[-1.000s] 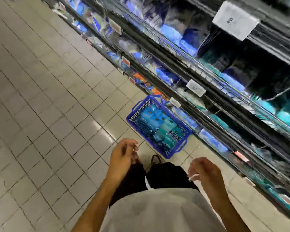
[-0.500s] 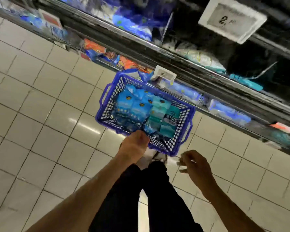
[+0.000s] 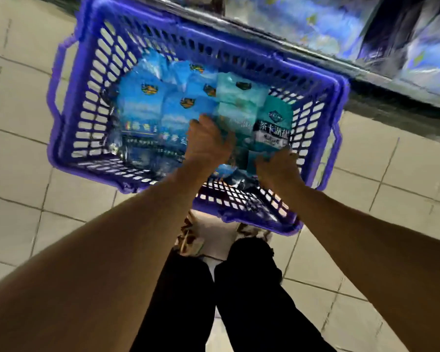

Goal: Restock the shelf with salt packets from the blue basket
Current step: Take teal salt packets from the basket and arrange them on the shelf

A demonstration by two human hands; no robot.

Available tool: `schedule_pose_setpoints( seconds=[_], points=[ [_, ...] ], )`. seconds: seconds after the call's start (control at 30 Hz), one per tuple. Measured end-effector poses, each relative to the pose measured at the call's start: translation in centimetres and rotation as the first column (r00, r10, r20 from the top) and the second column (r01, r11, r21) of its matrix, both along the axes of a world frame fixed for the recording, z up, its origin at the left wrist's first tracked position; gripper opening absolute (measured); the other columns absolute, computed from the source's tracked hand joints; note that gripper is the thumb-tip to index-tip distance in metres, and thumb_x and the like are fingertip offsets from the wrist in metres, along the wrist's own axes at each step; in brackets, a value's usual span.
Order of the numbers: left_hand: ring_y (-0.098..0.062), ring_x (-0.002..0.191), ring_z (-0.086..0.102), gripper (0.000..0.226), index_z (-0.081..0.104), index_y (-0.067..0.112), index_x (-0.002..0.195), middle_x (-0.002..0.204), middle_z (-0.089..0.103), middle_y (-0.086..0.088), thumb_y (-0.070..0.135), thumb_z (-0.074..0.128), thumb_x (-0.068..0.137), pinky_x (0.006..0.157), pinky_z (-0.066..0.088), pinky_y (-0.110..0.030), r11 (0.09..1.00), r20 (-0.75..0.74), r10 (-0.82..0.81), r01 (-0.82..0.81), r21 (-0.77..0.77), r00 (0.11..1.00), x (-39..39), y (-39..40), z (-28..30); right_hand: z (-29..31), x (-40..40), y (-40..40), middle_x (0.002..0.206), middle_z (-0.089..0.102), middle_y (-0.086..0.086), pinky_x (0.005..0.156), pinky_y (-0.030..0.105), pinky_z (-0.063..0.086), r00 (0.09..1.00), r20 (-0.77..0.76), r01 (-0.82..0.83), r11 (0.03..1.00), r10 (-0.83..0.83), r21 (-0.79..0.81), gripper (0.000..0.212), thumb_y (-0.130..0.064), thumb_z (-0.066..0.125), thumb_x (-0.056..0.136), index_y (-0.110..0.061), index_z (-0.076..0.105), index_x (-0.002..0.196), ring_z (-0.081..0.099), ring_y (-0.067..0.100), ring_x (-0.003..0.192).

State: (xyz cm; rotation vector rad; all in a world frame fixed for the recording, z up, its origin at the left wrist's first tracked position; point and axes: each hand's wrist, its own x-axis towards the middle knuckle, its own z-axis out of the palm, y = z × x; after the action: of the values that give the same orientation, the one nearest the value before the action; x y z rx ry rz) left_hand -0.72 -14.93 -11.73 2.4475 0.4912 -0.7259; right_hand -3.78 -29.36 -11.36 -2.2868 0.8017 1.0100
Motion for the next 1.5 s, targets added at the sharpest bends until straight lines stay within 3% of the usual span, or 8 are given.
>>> schedule_pose_setpoints(
  seconds=[0.2, 0.43, 0.6, 0.77, 0.83, 1.17, 1.33, 1.5],
  points=[
    [-0.045, 0.128, 0.048, 0.103, 0.015, -0.011, 0.151, 0.151, 0.023, -0.033, 0.041, 0.076, 0.087, 0.102, 0.045, -0.042, 0.996, 0.000, 0.076, -0.076, -0.035, 0.997, -0.4, -2.1, -0.9, -2.2, 0.3, 1.8, 0.148, 0.034, 0.025, 0.107, 0.049, 0.038, 0.990, 0.086, 0.122, 0.974, -0.107, -0.192, 0.089, -0.054, 0.062, 0.089, -0.001, 0.024, 0.149, 0.040, 0.043, 0.134],
    [-0.013, 0.088, 0.068, 0.040, 0.076, 0.012, 0.111, 0.103, 0.075, -0.002, 0.033, 0.084, 0.079, 0.062, 0.049, -0.007, 0.977, -0.055, 0.045, -0.056, -0.205, 0.997, 0.7, 1.0, -1.2, -2.0, -0.5, 1.6, 0.126, 0.048, 0.016, 0.094, 0.040, 0.047, 0.982, 0.076, 0.181, 0.976, -0.173, -0.120, 0.100, -0.080, 0.049, 0.066, -0.007, 0.050, 0.136, 0.051, 0.034, 0.114],
    [-0.008, 0.085, 0.071, 0.013, 0.073, 0.020, 0.096, 0.092, 0.074, 0.004, 0.008, 0.070, 0.092, 0.075, 0.055, -0.021, 0.888, -0.175, 0.047, -0.121, -0.443, 0.983, -0.8, 2.1, -1.1, -2.7, -0.4, 1.8, 0.137, 0.043, 0.016, 0.093, 0.041, 0.052, 0.904, 0.030, 0.422, 0.900, -0.427, 0.105, 0.104, -0.057, 0.081, 0.069, -0.010, 0.024, 0.143, 0.050, 0.032, 0.120],
    [-0.016, 0.081, 0.076, 0.024, 0.073, 0.018, 0.097, 0.085, 0.080, 0.004, -0.004, 0.069, 0.088, 0.068, 0.061, -0.026, 0.667, -0.419, 0.248, -0.467, -0.580, 0.874, -2.0, 2.9, 0.2, -1.5, -0.5, 1.1, 0.096, 0.076, -0.008, 0.065, 0.021, 0.061, 0.699, -0.072, 0.654, 0.596, -0.711, 0.466, 0.067, -0.024, 0.096, 0.060, -0.015, 0.061, 0.117, 0.075, 0.009, 0.080],
    [-0.022, 0.083, 0.077, 0.025, 0.073, 0.016, 0.102, 0.093, 0.080, -0.006, -0.002, 0.072, 0.084, 0.066, 0.062, -0.030, 0.609, -0.504, 0.304, -0.571, -0.550, 0.809, -2.2, 3.4, 1.5, -0.2, -1.2, 0.8, 0.098, 0.078, -0.003, 0.076, 0.029, 0.063, 0.681, -0.118, 0.671, 0.552, -0.723, 0.495, 0.054, -0.023, 0.095, 0.064, -0.015, 0.071, 0.112, 0.076, 0.014, 0.086],
    [-0.029, 0.088, 0.077, 0.048, 0.072, 0.010, 0.115, 0.112, 0.076, -0.016, 0.010, 0.077, 0.067, 0.072, 0.064, -0.046, 0.437, -0.624, 0.282, -0.677, -0.592, 0.729, -7.7, 6.0, 16.0, 16.6, -8.6, -1.2, 0.127, 0.066, 0.026, 0.098, 0.059, 0.050, 0.450, -0.471, 0.779, 0.075, -0.758, 0.623, 0.066, -0.019, 0.080, 0.068, -0.003, 0.063, 0.131, 0.064, 0.043, 0.109],
    [-0.029, 0.096, 0.075, 0.052, 0.070, 0.011, 0.120, 0.117, 0.074, -0.016, 0.010, 0.078, 0.069, 0.073, 0.063, -0.038, 0.386, -0.631, 0.296, -0.694, -0.607, 0.717, -10.1, 6.8, 27.5, 28.1, -12.5, -2.7, 0.113, 0.074, 0.021, 0.068, 0.047, 0.062, 0.418, -0.531, 0.771, -0.022, -0.737, 0.637, 0.050, -0.003, 0.078, 0.069, -0.011, 0.072, 0.118, 0.075, 0.036, 0.090],
    [-0.033, 0.096, 0.075, 0.053, 0.065, 0.006, 0.126, 0.119, 0.073, -0.021, 0.000, 0.073, 0.074, 0.074, 0.063, -0.041, 0.347, -0.615, 0.282, -0.675, -0.651, 0.737, -11.3, 6.5, 40.8, 41.1, -14.8, -4.4, 0.117, 0.073, 0.019, 0.070, 0.044, 0.061, 0.479, -0.467, 0.717, 0.024, -0.743, 0.697, 0.043, -0.005, 0.078, 0.070, -0.016, 0.076, 0.111, 0.075, 0.034, 0.091]
  ],
)
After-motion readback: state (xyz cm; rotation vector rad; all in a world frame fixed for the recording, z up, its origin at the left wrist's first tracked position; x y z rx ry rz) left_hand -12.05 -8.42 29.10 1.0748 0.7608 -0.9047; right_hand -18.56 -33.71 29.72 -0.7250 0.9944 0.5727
